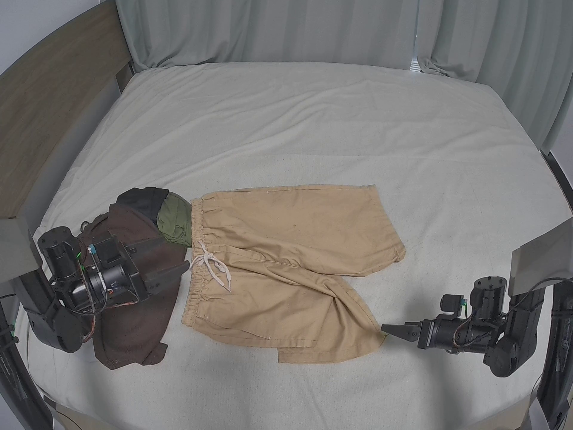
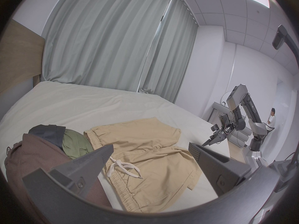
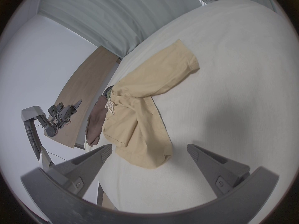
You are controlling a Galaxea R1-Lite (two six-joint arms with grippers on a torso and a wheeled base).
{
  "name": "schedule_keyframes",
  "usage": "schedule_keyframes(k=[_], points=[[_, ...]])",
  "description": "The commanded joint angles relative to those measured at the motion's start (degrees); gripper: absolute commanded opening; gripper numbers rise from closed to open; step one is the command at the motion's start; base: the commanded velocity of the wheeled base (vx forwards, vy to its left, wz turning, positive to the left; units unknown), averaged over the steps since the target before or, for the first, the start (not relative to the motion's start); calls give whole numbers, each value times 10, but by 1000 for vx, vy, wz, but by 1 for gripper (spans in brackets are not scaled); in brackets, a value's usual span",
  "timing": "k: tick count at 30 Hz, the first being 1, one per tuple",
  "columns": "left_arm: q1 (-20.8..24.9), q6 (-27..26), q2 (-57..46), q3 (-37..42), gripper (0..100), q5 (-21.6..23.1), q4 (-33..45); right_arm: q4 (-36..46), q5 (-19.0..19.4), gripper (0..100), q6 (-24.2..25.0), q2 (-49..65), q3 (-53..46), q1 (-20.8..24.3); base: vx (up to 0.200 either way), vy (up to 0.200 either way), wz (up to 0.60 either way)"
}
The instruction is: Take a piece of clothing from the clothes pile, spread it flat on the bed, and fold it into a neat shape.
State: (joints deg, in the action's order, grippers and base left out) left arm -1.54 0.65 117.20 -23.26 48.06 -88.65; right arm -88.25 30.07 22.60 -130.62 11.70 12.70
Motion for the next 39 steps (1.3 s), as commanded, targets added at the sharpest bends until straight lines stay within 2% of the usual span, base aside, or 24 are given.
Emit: schedule_keyframes(k=[1, 9, 24, 32, 39], points=[[0, 1, 3, 0, 100, 0, 0, -1, 1, 100, 3, -30, 6, 0, 0, 0, 0], [0, 1, 4, 1, 100, 1, 0, -1, 0, 100, 53, -48, 18, 13, 0, 0, 0], [0, 0, 4, 1, 100, 0, 0, -2, -19, 100, 80, -98, 39, 31, 0, 0, 0], [0, 0, 3, 1, 100, 1, 0, -3, -20, 100, 163, -89, 57, 72, 0, 0, 0], [0, 0, 5, 1, 100, 0, 0, -3, -21, 100, 191, -88, 71, 78, 0, 0, 0]])
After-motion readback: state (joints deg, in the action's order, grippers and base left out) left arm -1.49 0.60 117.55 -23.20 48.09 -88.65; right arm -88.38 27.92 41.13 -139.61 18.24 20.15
